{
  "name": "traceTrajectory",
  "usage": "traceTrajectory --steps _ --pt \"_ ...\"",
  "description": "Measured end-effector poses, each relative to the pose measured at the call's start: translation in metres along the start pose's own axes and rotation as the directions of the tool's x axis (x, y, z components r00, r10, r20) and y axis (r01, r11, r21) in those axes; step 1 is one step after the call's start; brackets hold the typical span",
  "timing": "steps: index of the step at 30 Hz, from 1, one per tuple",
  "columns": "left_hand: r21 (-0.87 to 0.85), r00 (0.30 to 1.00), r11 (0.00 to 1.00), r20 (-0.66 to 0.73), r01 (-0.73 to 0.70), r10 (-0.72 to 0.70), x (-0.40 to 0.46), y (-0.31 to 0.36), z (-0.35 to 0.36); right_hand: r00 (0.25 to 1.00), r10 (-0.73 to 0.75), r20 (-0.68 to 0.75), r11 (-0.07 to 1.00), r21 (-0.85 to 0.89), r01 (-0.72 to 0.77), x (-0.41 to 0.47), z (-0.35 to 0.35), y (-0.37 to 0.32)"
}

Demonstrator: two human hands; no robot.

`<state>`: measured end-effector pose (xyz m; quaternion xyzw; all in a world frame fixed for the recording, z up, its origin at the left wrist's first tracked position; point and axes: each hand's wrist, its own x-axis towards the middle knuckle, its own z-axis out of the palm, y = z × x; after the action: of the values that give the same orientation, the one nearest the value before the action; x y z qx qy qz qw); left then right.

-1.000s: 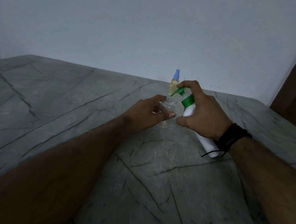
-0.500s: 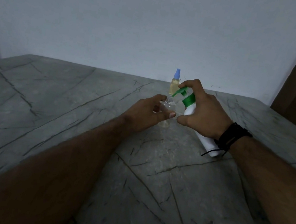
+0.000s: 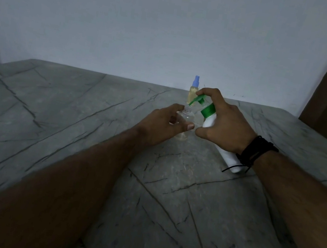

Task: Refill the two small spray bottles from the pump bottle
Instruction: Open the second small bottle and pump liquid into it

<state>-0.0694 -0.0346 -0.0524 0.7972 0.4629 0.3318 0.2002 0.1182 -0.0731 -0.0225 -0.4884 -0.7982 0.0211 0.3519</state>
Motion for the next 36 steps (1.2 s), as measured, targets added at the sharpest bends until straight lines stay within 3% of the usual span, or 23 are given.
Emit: traceTrajectory --steps 36 --pt "-0.017 1.000 1.000 0.012 0.000 0.000 0.0000 -0.0009 0.0005 1.000 -0.004 0.006 1.000 0.001 0.004 0.0002 -0.0004 -0.0014"
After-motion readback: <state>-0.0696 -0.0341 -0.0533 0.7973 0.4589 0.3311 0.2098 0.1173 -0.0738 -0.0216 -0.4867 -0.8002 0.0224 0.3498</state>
